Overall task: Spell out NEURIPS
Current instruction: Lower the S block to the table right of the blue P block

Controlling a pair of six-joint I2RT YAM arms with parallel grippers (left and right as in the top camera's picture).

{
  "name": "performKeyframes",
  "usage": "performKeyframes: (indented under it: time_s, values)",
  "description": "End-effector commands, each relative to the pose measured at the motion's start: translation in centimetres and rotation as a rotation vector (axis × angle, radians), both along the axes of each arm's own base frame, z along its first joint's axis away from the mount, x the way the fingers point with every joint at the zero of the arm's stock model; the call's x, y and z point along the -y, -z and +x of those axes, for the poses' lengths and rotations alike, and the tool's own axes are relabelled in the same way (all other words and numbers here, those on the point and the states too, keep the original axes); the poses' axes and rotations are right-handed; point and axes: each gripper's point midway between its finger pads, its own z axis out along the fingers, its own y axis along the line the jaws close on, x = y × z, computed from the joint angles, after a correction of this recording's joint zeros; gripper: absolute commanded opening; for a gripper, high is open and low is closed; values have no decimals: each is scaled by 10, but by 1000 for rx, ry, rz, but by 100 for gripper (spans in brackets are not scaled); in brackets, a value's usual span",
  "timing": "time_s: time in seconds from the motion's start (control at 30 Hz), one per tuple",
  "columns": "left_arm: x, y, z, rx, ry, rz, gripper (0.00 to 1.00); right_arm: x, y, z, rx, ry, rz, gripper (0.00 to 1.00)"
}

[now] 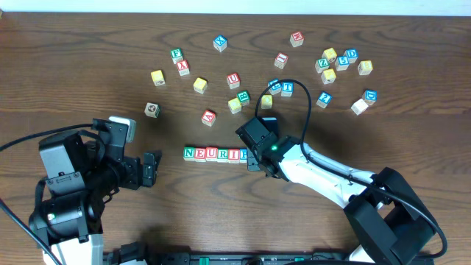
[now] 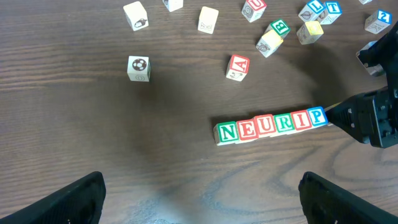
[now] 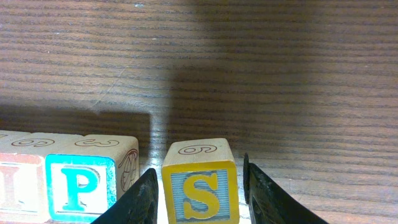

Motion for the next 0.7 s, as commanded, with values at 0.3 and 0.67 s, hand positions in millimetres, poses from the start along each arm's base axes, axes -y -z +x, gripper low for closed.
performKeyframes:
  time_s: [0.3, 0.67]
  values:
    - [0, -9, 2, 29, 15, 8, 98, -6, -26, 17, 75, 8, -7, 40]
    - [0, -9, 2, 29, 15, 8, 98, 13, -60, 27, 165, 48, -80, 33]
